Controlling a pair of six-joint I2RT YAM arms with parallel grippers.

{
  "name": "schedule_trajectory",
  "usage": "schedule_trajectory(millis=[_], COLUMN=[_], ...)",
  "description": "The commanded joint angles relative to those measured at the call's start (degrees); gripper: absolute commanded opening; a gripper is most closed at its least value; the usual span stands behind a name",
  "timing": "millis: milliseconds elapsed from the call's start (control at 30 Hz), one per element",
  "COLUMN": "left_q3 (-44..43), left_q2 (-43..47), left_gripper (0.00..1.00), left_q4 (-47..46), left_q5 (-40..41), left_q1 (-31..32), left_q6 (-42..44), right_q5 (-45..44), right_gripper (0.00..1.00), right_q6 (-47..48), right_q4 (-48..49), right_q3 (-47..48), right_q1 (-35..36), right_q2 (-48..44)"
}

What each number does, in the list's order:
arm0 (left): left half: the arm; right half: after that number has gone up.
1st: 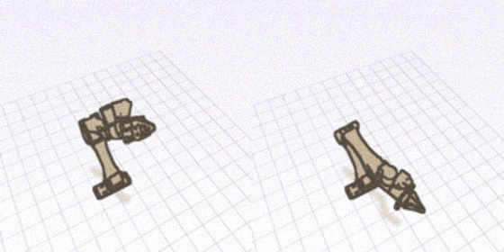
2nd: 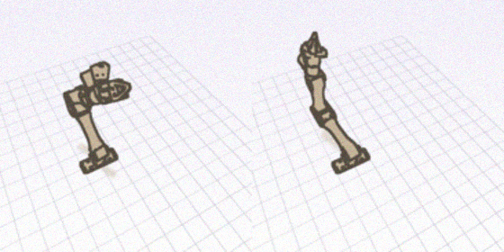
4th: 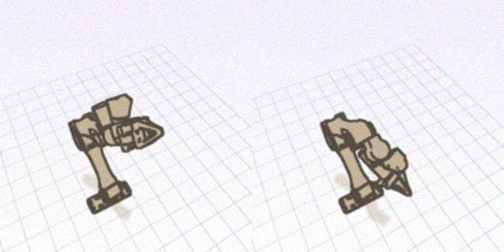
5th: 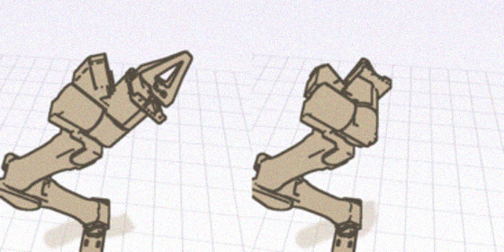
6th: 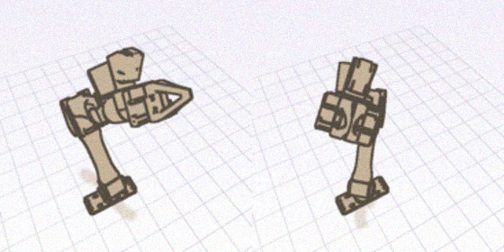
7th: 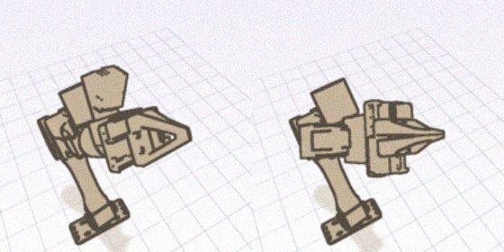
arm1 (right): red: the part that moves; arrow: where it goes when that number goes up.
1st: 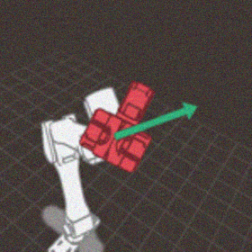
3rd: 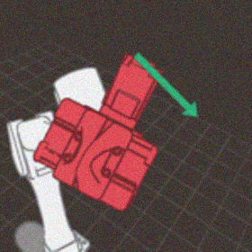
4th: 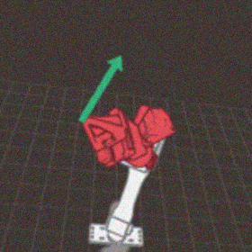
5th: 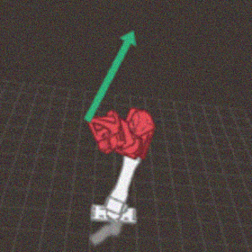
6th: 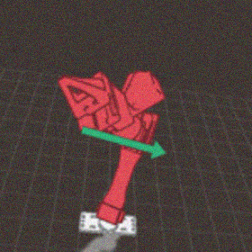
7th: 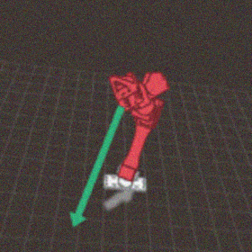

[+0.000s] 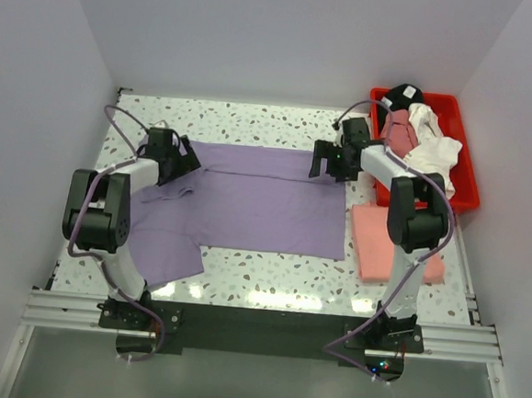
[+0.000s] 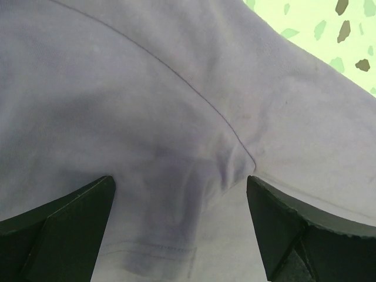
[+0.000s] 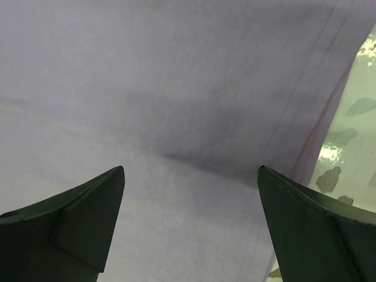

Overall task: Fold and stack the t-shirts
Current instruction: Fold the tshirt

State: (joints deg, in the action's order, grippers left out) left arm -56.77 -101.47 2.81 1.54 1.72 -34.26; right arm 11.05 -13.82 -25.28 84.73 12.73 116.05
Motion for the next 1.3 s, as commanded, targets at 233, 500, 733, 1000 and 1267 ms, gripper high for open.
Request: schedule_trajectory(millis=[233,500,733,1000,1267], left_q3=[-7.6,-20.1,-30.1,-16.0,16.9], left_q2=[-8.6,-18.0,-19.7,1.8,28.2], left_gripper=[1.00,1.00,1.00,1.00,1.00], left_q4=[-1.0,2.6,7.2,14.8,24.3], left_q5=[-3.6,-3.8,-3.3,0.6,5.7], left_q1=[-1.7,-3.4,-4.3,-3.8,0.7], left_q6=[2.1,2.5,3.9,-2.5,-13.8], right_q5=[-7.2,-8.5,-7.8,-4.6,-4.0], right_gripper=[0.99,0.99,0.99,0.99,0.99], right_q6=[0.8,0.8,2.7,0.9,-4.3], right_q4=[-5.9,-9.9,-13.8,-6.8,-1.2], right_q3=[14.3,26.7,37.1,19.1,-11.4], right_q1=[-0.4,-1.7,-1.8,-1.6,0.0], right_q2=[12.2,21.3,23.1,3.6,-18.7])
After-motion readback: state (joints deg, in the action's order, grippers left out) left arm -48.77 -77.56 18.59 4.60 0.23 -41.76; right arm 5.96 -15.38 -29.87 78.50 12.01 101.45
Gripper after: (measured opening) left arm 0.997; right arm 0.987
